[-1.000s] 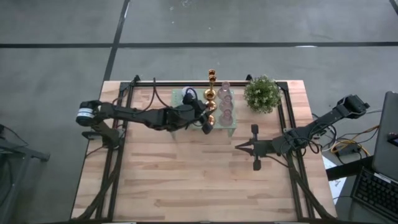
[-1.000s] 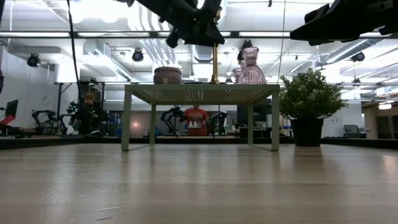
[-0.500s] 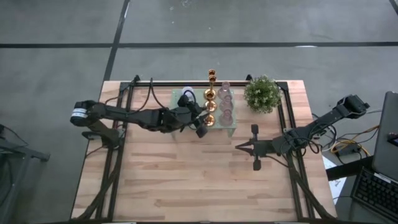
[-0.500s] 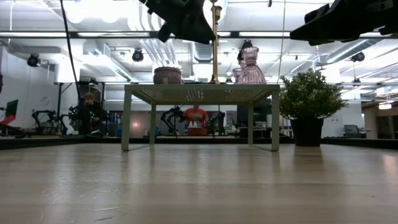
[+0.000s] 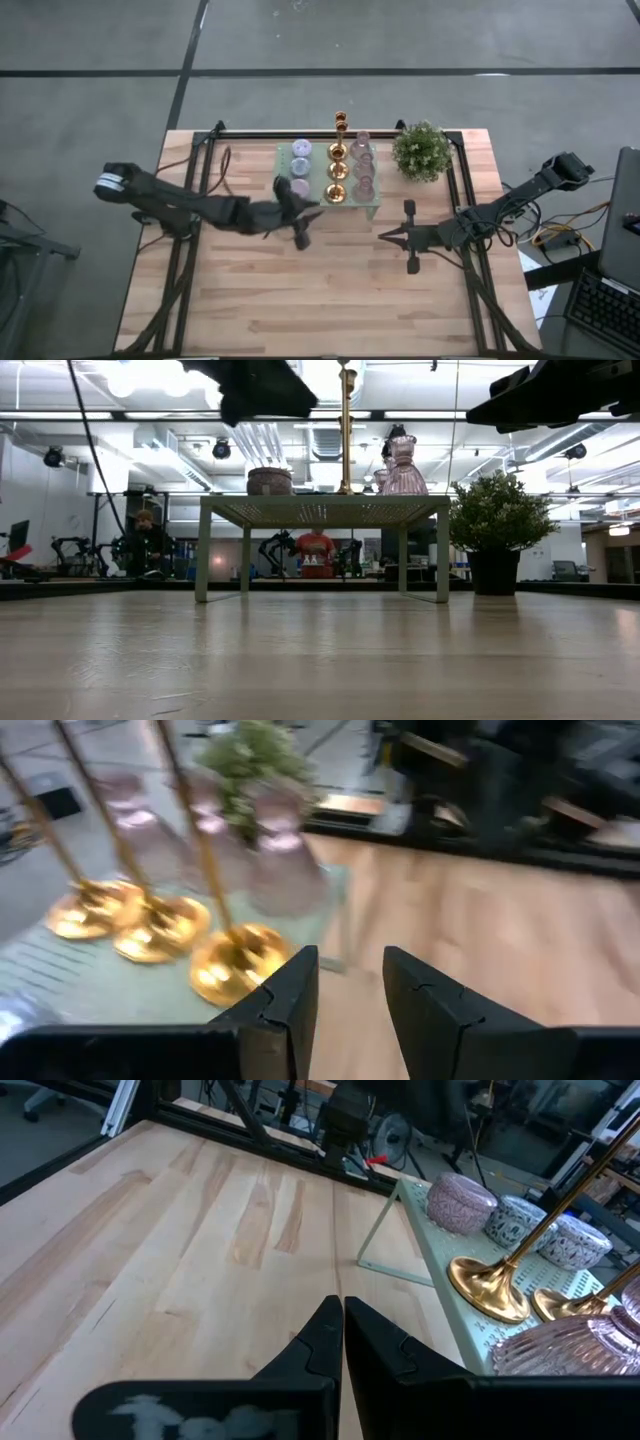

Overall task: Pick & Place candle stick holders
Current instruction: Return to Home Position

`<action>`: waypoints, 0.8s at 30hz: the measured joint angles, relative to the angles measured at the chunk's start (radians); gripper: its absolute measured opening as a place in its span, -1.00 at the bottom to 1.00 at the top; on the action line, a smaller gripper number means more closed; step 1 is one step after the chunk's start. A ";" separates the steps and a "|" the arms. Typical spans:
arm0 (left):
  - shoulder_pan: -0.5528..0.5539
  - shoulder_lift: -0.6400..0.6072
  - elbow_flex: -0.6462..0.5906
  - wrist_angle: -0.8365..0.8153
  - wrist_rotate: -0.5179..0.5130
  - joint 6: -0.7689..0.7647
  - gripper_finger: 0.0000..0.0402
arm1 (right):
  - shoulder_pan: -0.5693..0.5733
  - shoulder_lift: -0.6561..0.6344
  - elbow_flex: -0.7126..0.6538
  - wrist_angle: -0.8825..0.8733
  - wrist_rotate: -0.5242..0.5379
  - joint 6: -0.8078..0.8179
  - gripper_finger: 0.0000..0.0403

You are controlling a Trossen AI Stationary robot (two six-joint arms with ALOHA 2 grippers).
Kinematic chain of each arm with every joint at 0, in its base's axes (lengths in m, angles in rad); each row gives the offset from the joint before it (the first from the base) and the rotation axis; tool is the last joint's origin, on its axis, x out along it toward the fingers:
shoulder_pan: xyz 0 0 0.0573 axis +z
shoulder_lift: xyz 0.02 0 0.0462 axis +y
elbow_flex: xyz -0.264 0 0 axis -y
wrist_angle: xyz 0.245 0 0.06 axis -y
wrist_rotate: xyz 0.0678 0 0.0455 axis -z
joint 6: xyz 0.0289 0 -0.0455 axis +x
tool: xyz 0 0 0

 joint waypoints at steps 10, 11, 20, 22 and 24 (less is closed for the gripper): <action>-0.210 -0.169 -0.295 0.251 -0.089 0.039 -0.67 | 0.000 0.000 0.000 0.000 0.000 0.000 -0.96; -0.219 -0.197 -0.321 0.263 -0.087 0.040 -0.75 | 0.000 0.000 0.000 0.000 0.000 0.000 -0.96; -0.215 -0.486 -0.529 0.270 0.014 0.126 -0.98 | 0.000 0.000 0.000 0.000 0.000 0.000 -0.96; -0.214 -0.556 -0.574 0.272 0.019 0.144 -0.98 | 0.000 0.000 0.000 0.000 0.000 0.000 -0.96; -0.214 -0.626 -0.620 0.271 0.020 0.181 -0.97 | 0.000 0.000 0.000 0.000 0.000 0.000 -0.96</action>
